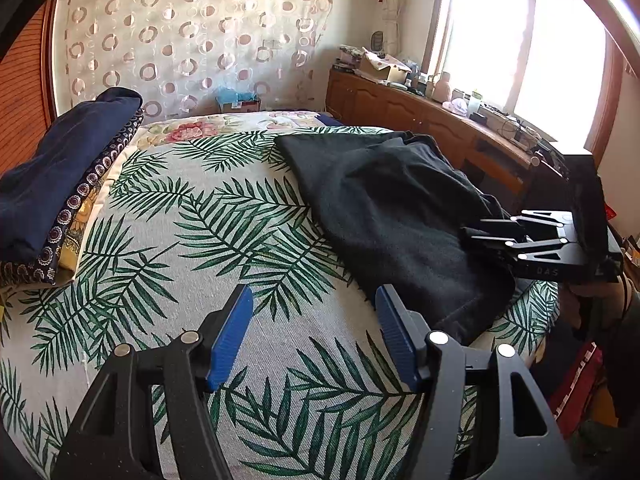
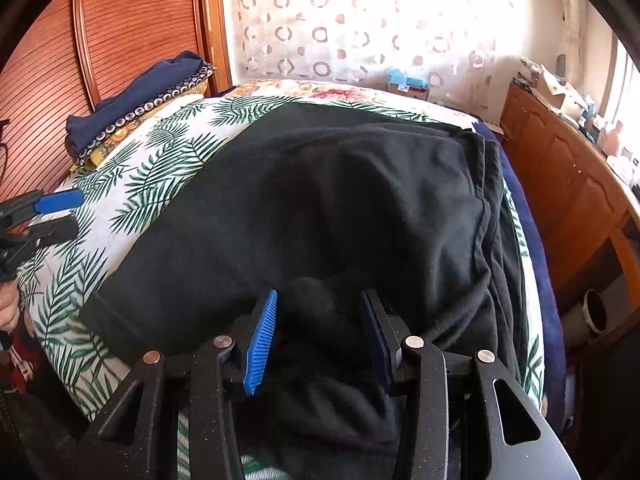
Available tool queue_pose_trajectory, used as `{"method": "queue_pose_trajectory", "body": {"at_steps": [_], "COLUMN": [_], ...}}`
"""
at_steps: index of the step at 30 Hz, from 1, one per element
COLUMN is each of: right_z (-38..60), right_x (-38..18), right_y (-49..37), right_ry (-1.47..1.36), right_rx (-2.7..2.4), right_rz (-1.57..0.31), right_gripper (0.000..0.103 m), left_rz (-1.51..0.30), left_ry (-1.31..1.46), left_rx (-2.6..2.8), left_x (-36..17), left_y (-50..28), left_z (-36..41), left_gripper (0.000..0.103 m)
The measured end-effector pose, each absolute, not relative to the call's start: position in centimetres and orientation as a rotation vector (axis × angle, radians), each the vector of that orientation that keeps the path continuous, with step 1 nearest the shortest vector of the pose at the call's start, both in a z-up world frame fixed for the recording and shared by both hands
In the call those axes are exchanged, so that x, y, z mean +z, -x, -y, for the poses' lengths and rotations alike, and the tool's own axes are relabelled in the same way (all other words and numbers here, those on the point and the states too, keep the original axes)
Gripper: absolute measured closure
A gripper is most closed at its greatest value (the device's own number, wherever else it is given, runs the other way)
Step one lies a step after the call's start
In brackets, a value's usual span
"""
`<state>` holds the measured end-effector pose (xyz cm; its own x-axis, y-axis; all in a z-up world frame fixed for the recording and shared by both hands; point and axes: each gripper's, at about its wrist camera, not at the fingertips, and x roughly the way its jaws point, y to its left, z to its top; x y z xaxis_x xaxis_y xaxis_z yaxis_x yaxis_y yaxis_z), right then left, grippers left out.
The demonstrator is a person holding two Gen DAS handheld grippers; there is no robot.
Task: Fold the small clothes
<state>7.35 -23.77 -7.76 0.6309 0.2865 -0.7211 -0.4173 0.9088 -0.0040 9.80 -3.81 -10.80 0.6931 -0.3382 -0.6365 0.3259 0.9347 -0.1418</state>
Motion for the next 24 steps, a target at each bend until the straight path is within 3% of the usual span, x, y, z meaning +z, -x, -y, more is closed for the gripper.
{"method": "queue_pose_trajectory", "body": {"at_steps": [1,3,13,24], "right_z": [23.6,24.4,30.0,35.7], "right_x": [-7.8,-7.5,-4.7,-5.2], "right_y": [-7.0,-6.4,0.6,4.1], "right_ry": [0.173,0.132,0.036,-0.085], "right_rx": [0.421,0.431,0.304,0.155], "right_rz": [-0.789,-0.761,-0.601,-0.648], "right_gripper": [0.082,0.096,0.097,0.093], "left_rz": [-0.715,-0.714,-0.717,-0.719], "left_ry": [0.019,0.020,0.002,-0.023], "left_rx": [-0.372,-0.375,-0.383,-0.399], "left_x": [-10.8,-10.8,-10.8,-10.6], "left_y": [-9.8,-9.7,-9.6,-9.5], "left_z": [3.9,4.0,5.0,6.2], "left_gripper": [0.038,0.038,0.038,0.038]}}
